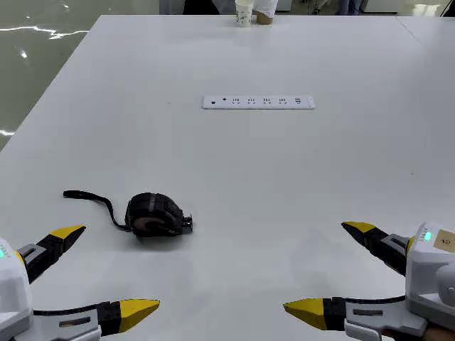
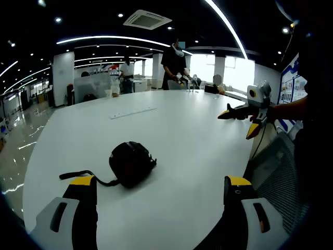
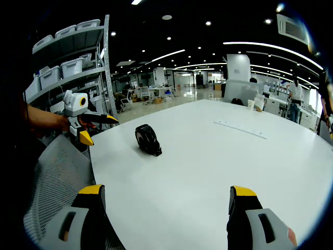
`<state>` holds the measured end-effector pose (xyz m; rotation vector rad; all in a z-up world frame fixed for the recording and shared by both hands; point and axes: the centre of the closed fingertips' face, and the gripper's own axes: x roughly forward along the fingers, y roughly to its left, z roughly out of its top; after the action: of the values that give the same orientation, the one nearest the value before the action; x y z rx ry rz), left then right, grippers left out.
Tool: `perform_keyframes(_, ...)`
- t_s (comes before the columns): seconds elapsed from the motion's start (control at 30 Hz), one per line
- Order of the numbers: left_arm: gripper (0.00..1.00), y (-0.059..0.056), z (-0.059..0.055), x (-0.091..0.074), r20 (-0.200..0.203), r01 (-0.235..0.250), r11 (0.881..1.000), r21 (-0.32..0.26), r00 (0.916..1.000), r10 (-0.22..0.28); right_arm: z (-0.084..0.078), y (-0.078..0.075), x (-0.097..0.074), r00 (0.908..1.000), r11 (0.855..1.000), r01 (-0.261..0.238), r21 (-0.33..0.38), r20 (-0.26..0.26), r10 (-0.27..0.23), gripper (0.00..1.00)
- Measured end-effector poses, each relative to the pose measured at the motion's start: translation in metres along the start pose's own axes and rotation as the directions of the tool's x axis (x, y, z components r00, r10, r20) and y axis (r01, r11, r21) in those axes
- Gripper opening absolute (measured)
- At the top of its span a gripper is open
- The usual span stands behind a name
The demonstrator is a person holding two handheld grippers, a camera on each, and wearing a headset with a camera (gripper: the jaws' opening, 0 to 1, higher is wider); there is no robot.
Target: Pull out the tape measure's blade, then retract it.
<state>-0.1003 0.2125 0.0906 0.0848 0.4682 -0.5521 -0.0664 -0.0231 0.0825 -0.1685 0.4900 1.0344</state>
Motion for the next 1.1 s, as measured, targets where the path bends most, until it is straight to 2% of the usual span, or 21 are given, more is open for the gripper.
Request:
perform_keyframes(0.7,0.99,-0.0023,-0.0018,0.0006,-0.016,0.009,1.0,0.015,0.9998,-0.009,-0.0025,-0.0024,-0.0014,0.9999,1.0,0.007,-0.017,-0.009,-0.007,0.99)
perform_keyframes(1.1,0.99,-0.0017,-0.0028,0.0016,-0.028,0.013,1.0,0.024,0.9995,-0.012,-0.0049,-0.006,-0.0005,0.9994,0.999,0.0,-0.04,-0.035,-0.002,0.99)
